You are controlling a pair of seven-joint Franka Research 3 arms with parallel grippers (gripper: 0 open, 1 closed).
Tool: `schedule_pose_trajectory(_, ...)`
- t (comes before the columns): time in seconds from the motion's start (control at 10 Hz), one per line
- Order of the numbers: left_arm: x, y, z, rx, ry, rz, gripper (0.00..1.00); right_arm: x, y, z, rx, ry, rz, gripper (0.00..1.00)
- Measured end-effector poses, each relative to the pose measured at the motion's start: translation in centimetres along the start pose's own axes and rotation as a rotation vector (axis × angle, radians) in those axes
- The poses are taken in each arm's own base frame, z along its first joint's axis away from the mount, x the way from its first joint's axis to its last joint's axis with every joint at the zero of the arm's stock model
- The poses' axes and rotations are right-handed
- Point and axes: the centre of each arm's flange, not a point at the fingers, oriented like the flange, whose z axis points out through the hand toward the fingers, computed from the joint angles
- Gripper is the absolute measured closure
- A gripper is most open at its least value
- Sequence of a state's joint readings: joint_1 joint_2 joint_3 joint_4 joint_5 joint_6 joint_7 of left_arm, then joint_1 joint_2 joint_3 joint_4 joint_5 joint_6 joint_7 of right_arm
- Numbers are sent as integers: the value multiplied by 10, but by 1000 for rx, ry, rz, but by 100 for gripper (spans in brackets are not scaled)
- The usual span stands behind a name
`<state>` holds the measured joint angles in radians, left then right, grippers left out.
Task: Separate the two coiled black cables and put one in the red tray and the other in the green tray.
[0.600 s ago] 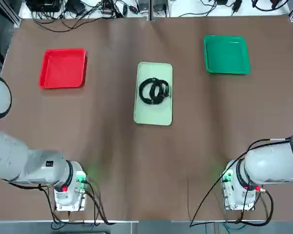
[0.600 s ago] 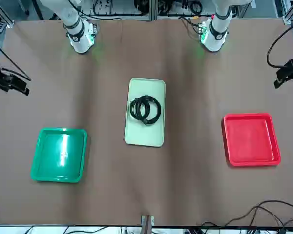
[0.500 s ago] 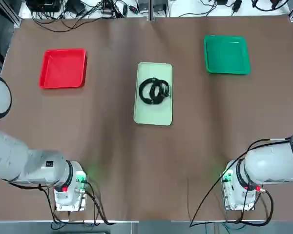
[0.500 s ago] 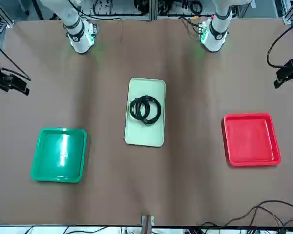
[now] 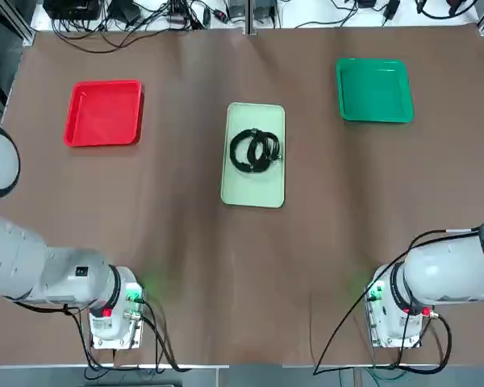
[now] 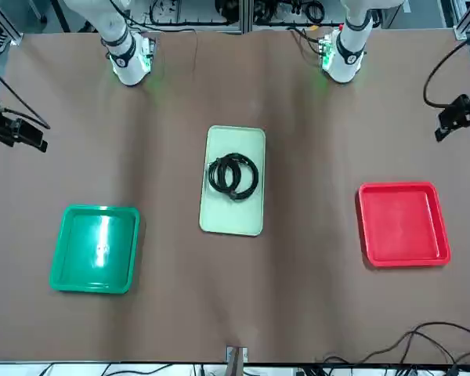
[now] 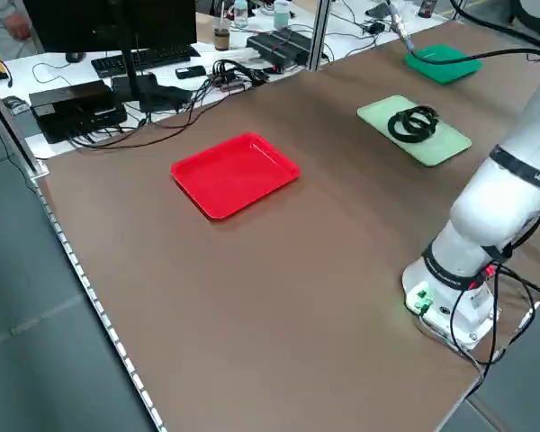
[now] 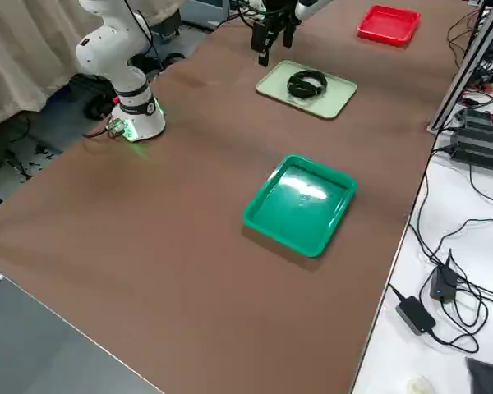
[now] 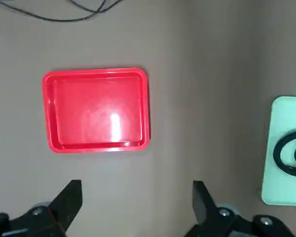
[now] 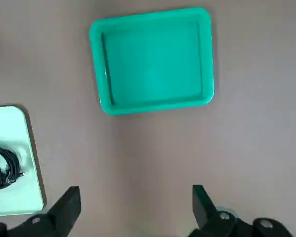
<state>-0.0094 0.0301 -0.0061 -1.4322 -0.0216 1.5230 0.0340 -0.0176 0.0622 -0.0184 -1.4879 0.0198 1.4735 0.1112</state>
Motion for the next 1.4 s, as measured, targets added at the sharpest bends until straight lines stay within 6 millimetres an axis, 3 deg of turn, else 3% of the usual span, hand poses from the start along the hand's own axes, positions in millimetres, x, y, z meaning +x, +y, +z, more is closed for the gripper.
schedule_pose_trajectory(0.2, 3, 46, 11, -10, -20, 72, 3, 0, -1, 0, 0, -2, -3, 0)
schedule_pose_trajectory(0.5, 7, 116, 57, -36, -84, 184, 4, -4, -7, 2, 0, -24, -17, 0)
schedule_pose_trajectory(0.7, 1, 159, 105, -56, -105, 251, 5, -9, -30, 4, -4, -47, -58, 0)
schedule_pose_trajectory(0.9, -15, 208, 167, -65, -142, 314, 0, -11, -45, 9, -1, -63, -84, 0)
schedule_pose_trajectory(1.2, -38, 276, 254, -107, -137, 349, 0, -7, -88, 43, 59, -155, -146, 0)
schedule_pose_trajectory(1.4, -52, 318, 305, -124, -88, 329, 0, -5, -92, 64, 197, -278, -135, 0)
